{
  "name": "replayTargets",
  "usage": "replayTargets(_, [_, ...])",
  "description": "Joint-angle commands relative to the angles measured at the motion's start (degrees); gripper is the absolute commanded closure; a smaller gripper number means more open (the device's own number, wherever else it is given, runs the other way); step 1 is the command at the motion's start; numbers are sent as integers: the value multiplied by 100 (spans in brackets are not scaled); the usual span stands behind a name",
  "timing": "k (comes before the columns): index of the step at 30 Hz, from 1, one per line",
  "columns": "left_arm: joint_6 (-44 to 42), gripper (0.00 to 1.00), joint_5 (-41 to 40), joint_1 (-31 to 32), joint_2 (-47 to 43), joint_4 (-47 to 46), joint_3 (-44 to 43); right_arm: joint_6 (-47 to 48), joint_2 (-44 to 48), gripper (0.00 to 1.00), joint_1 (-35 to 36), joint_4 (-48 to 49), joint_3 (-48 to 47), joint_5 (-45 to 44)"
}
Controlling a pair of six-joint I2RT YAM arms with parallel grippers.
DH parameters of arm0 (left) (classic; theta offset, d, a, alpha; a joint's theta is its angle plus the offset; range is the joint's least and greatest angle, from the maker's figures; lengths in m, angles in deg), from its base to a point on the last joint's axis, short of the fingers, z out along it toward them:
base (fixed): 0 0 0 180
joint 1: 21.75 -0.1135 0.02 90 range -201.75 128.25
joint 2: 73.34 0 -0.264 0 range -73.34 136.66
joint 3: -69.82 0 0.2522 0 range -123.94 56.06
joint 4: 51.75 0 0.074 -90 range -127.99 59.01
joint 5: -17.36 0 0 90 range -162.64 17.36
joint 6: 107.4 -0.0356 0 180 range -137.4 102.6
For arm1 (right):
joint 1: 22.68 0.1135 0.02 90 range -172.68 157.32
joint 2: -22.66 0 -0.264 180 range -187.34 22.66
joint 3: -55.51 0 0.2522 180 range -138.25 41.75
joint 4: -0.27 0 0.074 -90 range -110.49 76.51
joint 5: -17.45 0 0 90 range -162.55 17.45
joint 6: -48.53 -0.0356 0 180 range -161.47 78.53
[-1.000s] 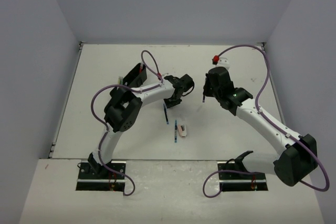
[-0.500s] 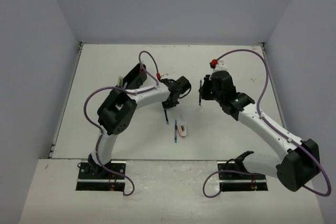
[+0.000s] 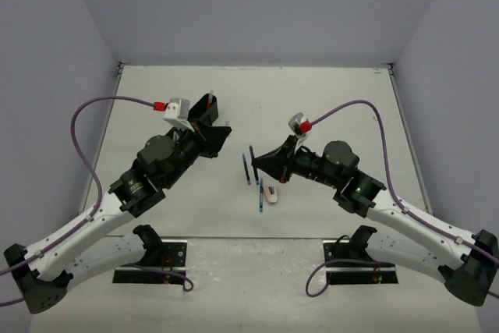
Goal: Sort the stationery into containers
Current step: Close the pen cap on the pen.
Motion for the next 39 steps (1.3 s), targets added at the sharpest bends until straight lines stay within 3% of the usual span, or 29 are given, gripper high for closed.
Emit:
replayTargets(1, [-570, 100, 1247, 6, -761, -1400, 789, -297, 11, 100, 895, 1238, 324, -744])
replayTargets(4, [-543, 100, 1922, -1, -1121, -1932, 1141, -279, -53, 100, 1291, 1477, 300, -1138])
replayTargets(12, [-402, 100, 2080, 6, -1495, -2136, 1420, 120, -577, 100, 1986, 1401, -79, -1801])
replayTargets(21, [-170, 100, 1735, 5, -1632, -1843, 1386, 241, -504, 100, 2064, 1383, -33, -2137])
replayTargets(39, [-26, 100, 1806, 6, -1509, -2064, 1564, 378, -384, 100, 2063, 1270, -97, -2315])
